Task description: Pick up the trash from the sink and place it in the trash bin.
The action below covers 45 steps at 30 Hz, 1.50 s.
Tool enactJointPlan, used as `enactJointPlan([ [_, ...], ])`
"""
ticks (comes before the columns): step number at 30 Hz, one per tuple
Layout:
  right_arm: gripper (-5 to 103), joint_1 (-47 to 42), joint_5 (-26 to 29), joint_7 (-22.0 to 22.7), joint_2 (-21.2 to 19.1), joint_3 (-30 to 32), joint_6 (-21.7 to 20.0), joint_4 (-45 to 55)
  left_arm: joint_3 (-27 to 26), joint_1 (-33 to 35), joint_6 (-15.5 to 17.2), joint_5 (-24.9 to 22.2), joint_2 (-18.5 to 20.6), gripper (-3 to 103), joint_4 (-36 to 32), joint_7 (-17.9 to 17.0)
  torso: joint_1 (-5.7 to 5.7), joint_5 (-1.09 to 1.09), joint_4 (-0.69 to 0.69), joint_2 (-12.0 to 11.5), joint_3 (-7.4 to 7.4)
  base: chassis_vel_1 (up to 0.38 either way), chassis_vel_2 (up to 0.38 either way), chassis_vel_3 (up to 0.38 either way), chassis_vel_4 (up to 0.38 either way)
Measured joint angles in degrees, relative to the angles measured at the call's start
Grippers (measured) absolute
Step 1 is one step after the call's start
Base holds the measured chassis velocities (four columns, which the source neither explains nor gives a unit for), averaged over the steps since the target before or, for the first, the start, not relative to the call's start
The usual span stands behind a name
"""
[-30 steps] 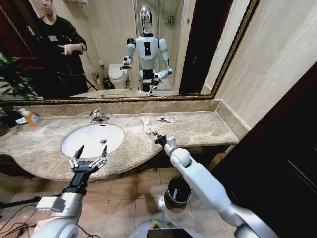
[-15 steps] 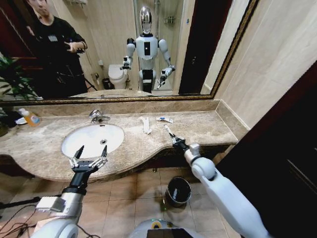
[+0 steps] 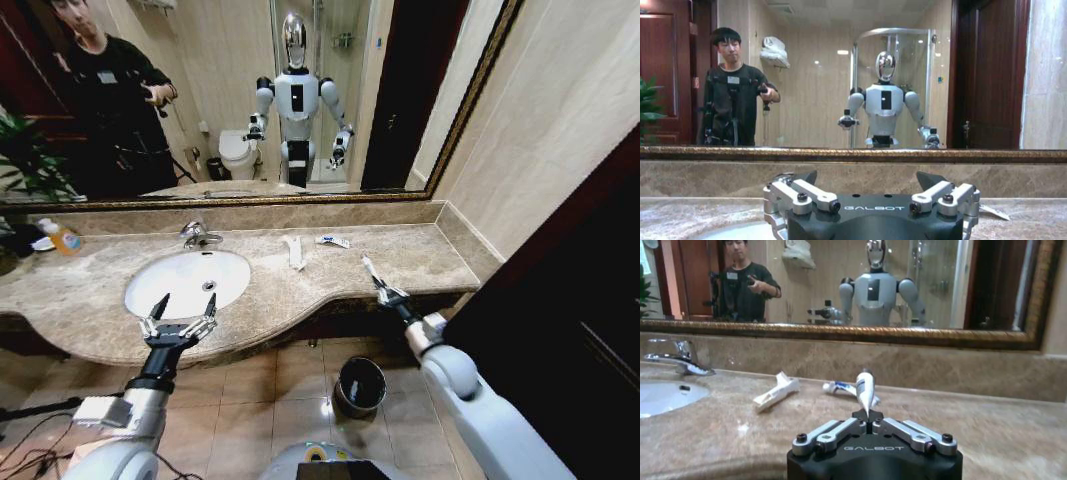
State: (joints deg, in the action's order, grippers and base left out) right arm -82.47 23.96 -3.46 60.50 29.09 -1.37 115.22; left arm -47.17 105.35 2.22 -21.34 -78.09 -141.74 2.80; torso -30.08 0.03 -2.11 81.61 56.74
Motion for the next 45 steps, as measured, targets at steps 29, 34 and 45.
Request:
enactJointPlan([
  [29, 0, -6.7, -11.5, -4.9, 10.9, -2.1, 13.6, -25.9, 0.0, 0.0, 0.0, 0.0, 0.0, 100, 0.0, 0.0, 0.0, -0.03, 0.0, 0.0, 0.01, 0.0, 0.0, 0.0, 0.0],
  [34, 0, -4.0, -13.1, -4.6, 13.1, -2.6, 14.0, -31.8, 0.0, 0.0, 0.0, 0.0, 0.0, 100, 0.0, 0.0, 0.0, -0.03, 0.0, 0.0, 0.01, 0.0, 0.0, 0.0, 0.0],
  [45, 0, -0.2, -14.4, -1.6, 15.4, -3.8, 16.3, -42.2, 0.0, 0.0, 0.0, 0.0, 0.0, 100, 0.0, 0.0, 0.0, -0.03, 0.0, 0.0, 0.01, 0.0, 0.0, 0.0, 0.0],
])
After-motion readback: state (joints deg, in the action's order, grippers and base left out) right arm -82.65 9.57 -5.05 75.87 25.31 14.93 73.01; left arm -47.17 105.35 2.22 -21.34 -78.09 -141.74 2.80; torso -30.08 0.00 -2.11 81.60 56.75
